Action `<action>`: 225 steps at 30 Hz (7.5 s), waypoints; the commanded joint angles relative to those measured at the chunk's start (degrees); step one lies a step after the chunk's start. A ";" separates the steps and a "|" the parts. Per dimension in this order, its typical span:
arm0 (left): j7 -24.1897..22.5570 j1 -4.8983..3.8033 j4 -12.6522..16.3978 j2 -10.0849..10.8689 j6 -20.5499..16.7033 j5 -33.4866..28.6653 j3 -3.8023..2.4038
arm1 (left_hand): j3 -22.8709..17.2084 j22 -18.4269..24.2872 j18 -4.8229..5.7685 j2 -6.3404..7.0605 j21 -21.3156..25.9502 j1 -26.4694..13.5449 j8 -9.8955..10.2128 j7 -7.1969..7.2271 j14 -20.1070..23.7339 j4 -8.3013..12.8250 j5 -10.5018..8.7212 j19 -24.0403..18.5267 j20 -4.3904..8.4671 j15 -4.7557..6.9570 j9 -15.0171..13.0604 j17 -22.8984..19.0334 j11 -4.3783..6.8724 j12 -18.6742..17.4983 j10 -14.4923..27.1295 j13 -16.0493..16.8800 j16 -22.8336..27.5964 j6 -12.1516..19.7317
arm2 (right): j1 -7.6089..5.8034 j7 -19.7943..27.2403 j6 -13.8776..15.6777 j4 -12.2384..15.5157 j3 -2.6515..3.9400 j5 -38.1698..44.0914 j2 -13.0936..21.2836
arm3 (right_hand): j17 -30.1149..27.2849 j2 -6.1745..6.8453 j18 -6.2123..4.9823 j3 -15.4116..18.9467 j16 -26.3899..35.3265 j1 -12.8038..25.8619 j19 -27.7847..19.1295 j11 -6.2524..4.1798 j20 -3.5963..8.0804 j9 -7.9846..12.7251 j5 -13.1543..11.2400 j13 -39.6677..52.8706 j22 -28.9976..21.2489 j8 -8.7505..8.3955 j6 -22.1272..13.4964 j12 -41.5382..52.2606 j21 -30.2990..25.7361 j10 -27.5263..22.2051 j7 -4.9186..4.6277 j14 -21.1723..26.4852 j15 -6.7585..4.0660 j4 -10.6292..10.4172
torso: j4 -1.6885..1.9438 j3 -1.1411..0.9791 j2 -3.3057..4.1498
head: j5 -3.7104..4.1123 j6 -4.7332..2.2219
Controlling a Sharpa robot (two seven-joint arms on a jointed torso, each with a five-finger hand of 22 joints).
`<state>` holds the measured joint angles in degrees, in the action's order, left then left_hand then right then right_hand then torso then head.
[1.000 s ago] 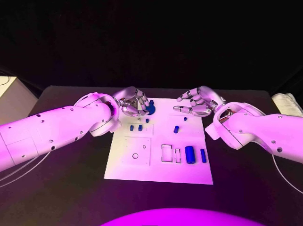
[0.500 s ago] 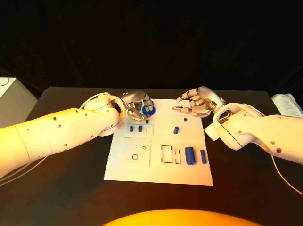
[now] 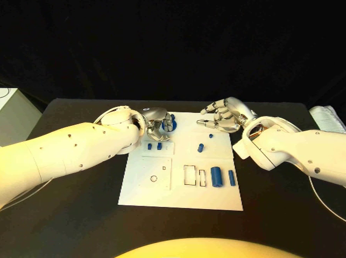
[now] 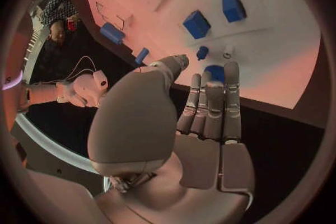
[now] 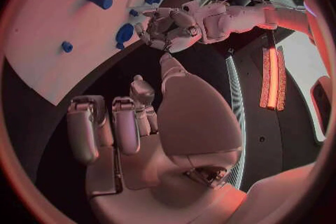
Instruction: Assemble the parts on the task board
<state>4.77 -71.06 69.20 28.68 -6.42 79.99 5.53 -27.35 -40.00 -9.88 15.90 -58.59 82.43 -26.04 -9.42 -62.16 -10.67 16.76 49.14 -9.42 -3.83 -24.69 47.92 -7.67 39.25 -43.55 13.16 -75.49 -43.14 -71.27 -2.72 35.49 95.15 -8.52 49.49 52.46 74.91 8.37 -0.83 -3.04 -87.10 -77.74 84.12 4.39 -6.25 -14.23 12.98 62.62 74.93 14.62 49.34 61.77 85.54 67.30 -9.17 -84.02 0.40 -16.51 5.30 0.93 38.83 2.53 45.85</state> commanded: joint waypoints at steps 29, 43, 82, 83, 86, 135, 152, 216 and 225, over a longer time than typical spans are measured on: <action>1.09 1.46 -2.45 -2.12 2.25 1.37 0.03 | -2.47 -2.10 -0.70 -0.95 -3.07 1.83 1.62 0.77 -4.14 1.09 -0.05 0.24 0.44 0.82 2.36 3.24 1.16 -1.35 -4.97 -1.99 -4.74 -4.58 | 0.03 1.46 0.83 0.26 0.01 -0.25 0.03 | 7.55 0.05 -0.68 -0.48 0.99 -0.67 3.15 -0.22 0.47 0.03 0.33 -3.79 11.03 0.52 0.16 -3.55 -1.28 -1.90 0.15 -3.89 -0.56 -0.08 | 0.03 0.00 -0.08 | 0.54 0.04; 2.12 1.53 -3.20 -2.55 2.64 1.35 0.03 | -3.89 -2.93 -0.69 -1.86 -4.16 2.92 2.28 0.50 -4.16 2.28 -0.29 0.04 0.74 0.98 2.93 2.75 1.25 -2.09 -5.54 -2.57 -5.27 -5.25 | 0.03 1.39 0.58 0.17 0.01 -0.25 -0.05 | 7.64 0.05 -0.66 -0.48 0.96 -0.60 3.17 -0.23 0.48 0.03 0.32 -3.89 11.06 0.57 0.19 -3.59 -1.24 -1.83 0.17 -3.91 -0.57 -0.10 | 0.09 0.00 -0.05 | 0.62 -0.03; -1.37 2.12 -1.71 -0.58 -5.12 -2.15 -0.58 | -5.75 -11.25 0.66 -3.93 -11.06 2.38 3.13 1.18 -11.85 5.69 -0.45 6.05 2.28 2.75 2.37 9.35 3.06 -5.74 -13.36 -4.07 -8.49 -11.48 | 0.03 1.38 0.35 0.12 0.01 -0.25 -0.05 | 7.61 -0.01 -0.65 -0.45 1.00 -0.36 3.20 -0.27 0.51 0.00 0.30 -4.11 11.10 0.70 0.28 -3.67 -1.20 -1.64 0.21 -3.92 -0.60 -0.14 | 0.08 0.02 -0.22 | 0.91 -0.22; -1.54 2.11 -1.23 -0.14 -5.04 -2.61 -0.81 | -5.75 -11.25 0.66 -3.93 -11.06 2.38 3.13 1.18 -11.85 5.69 -0.45 6.05 2.28 2.75 2.37 9.35 3.06 -5.74 -13.36 -4.07 -8.49 -11.48 | 0.03 1.37 0.35 0.10 0.01 -0.25 -0.03 | 7.61 -0.01 -0.65 -0.45 1.00 -0.36 3.20 -0.27 0.51 0.00 0.30 -4.11 11.10 0.70 0.28 -3.67 -1.20 -1.64 0.21 -3.92 -0.60 -0.14 | 0.10 0.01 -0.24 | 0.92 -0.27; -1.84 2.04 0.23 1.19 -4.50 -3.74 -1.40 | -5.73 -11.31 0.68 -3.82 -11.11 1.92 3.36 1.20 -11.95 5.66 -0.50 6.06 2.29 2.74 2.29 9.25 3.07 -6.37 -13.79 -4.22 -8.46 -11.78 | 0.03 1.35 0.32 0.07 0.01 -0.25 0.02 | 7.61 -0.01 -0.65 -0.45 1.00 -0.36 3.20 -0.27 0.51 0.00 0.30 -4.11 11.10 0.70 0.28 -3.67 -1.20 -1.64 0.21 -3.92 -0.60 -0.14 | 0.13 0.02 -0.28 | 0.91 -0.27; -0.32 1.73 -0.14 4.20 0.73 -4.46 -2.18 | -5.68 -11.38 0.70 -3.71 -11.11 1.46 3.70 1.27 -12.00 5.69 -0.59 6.07 2.31 2.76 2.19 9.10 3.11 -7.19 -14.26 -4.38 -8.42 -12.08 | 0.03 1.00 -0.04 -0.02 0.01 -0.22 0.18 | 7.56 -0.01 -0.67 -0.43 1.04 -0.28 3.17 -0.30 0.53 -0.01 0.30 -4.46 11.05 0.77 0.31 -3.93 -1.28 -1.70 0.24 -3.91 -0.63 -0.11 | 0.02 0.02 -0.12 | 0.30 -0.12; 0.68 1.82 -1.14 3.26 1.79 -4.18 -1.60 | -5.68 -11.48 0.72 -3.73 -11.15 1.42 3.78 1.28 -12.06 5.71 -0.66 6.15 2.31 2.76 2.17 9.20 3.12 -7.35 -14.36 -4.41 -8.44 -12.12 | 0.03 1.02 -0.05 0.00 0.01 -0.17 0.14 | 7.56 -0.01 -0.67 -0.43 1.04 -0.28 3.17 -0.30 0.53 -0.01 0.30 -4.46 11.05 0.77 0.31 -3.93 -1.28 -1.70 0.24 -3.91 -0.63 -0.11 | 0.02 0.01 -0.10 | 0.38 -0.11; 1.68 1.91 -1.07 5.04 0.29 -4.56 -1.72 | -5.06 -8.47 0.21 -1.29 -8.73 -0.92 12.51 0.50 -9.63 5.35 -0.70 3.77 1.36 1.54 4.62 5.11 1.73 -12.30 -12.29 -4.28 -8.02 -3.06 | 0.03 -1.23 -3.37 -1.69 0.01 4.47 0.25 | 5.18 0.30 -1.64 -3.75 2.69 -5.05 1.31 0.11 0.41 0.06 0.43 -21.15 8.28 1.51 0.04 -22.89 -5.57 -11.71 -0.14 -2.97 -0.36 0.26 | -0.06 0.08 -0.18 | 0.58 -0.29; -3.18 1.87 0.89 9.27 -5.28 -16.70 -3.09 | -6.27 -4.29 -0.64 -2.12 -5.83 -0.25 11.00 -1.10 -3.39 5.34 -0.44 -0.35 0.50 0.63 4.19 -5.02 0.44 -13.91 -10.49 -4.69 -4.99 -6.68 | 0.00 -3.01 -9.00 -5.39 0.03 20.12 0.46 | 1.94 5.94 -2.31 -20.87 4.79 -12.06 0.47 0.14 0.54 0.58 -4.83 -43.55 6.23 1.73 4.75 -44.85 -8.97 -5.63 0.63 -2.31 -0.38 1.33 | 0.02 0.09 -0.24 | 2.03 -0.86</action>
<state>5.39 -69.12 69.61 37.60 -7.87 72.18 2.57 -33.31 -45.03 -9.75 14.17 -65.06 82.18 -14.66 -10.29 -66.78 -5.39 16.16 49.54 -8.80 -3.17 -20.32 44.82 -7.18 25.72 -54.25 8.54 -81.20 -49.06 -71.27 -4.43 31.29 90.12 -8.51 59.24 52.95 74.90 13.70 -2.65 -23.09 -82.44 -89.93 83.90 4.51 -6.05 -13.70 8.25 19.87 74.93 16.38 53.87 17.66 76.57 61.22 -8.68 -84.02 0.21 -15.28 5.30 1.03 38.62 3.97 45.16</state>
